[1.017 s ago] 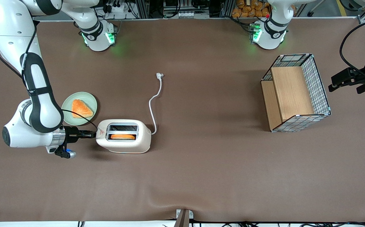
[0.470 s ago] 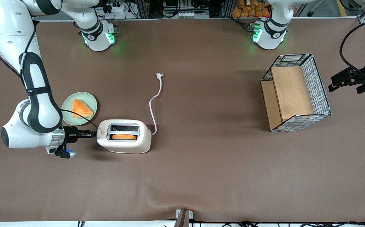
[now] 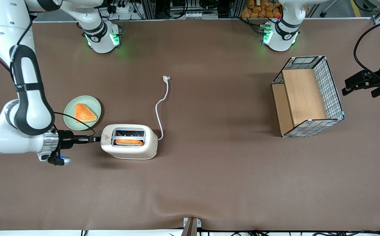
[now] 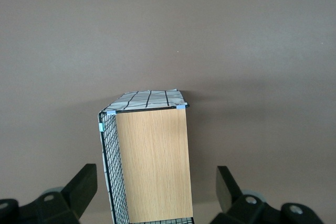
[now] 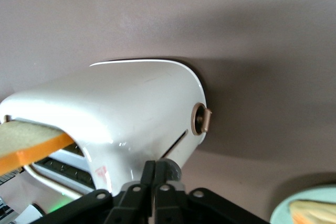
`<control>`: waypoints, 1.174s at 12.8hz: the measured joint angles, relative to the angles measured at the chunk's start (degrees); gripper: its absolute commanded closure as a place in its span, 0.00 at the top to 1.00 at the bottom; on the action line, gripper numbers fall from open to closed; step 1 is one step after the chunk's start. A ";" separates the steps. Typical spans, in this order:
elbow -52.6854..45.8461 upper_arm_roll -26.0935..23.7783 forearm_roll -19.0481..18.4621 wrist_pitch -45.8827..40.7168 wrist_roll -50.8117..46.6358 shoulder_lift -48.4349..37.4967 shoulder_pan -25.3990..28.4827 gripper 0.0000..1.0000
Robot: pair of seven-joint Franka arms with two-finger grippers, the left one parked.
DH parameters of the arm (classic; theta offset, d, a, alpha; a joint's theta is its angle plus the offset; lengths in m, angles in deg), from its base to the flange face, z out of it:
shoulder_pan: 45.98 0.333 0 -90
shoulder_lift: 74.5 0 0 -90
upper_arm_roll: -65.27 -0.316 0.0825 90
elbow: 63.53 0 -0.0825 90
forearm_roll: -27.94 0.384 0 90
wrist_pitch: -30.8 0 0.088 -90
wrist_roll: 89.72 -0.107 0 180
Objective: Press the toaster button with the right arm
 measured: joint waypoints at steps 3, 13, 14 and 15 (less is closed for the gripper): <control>-2.63 0.84 -3.99 -1.98 0.00 -1.43 -0.05 1.00; -3.36 1.87 -23.74 -5.76 0.58 -14.54 0.09 1.00; -2.81 1.87 -25.32 -6.09 0.59 -16.57 0.09 1.00; -2.01 1.87 -26.85 -6.19 0.65 -18.70 0.10 1.00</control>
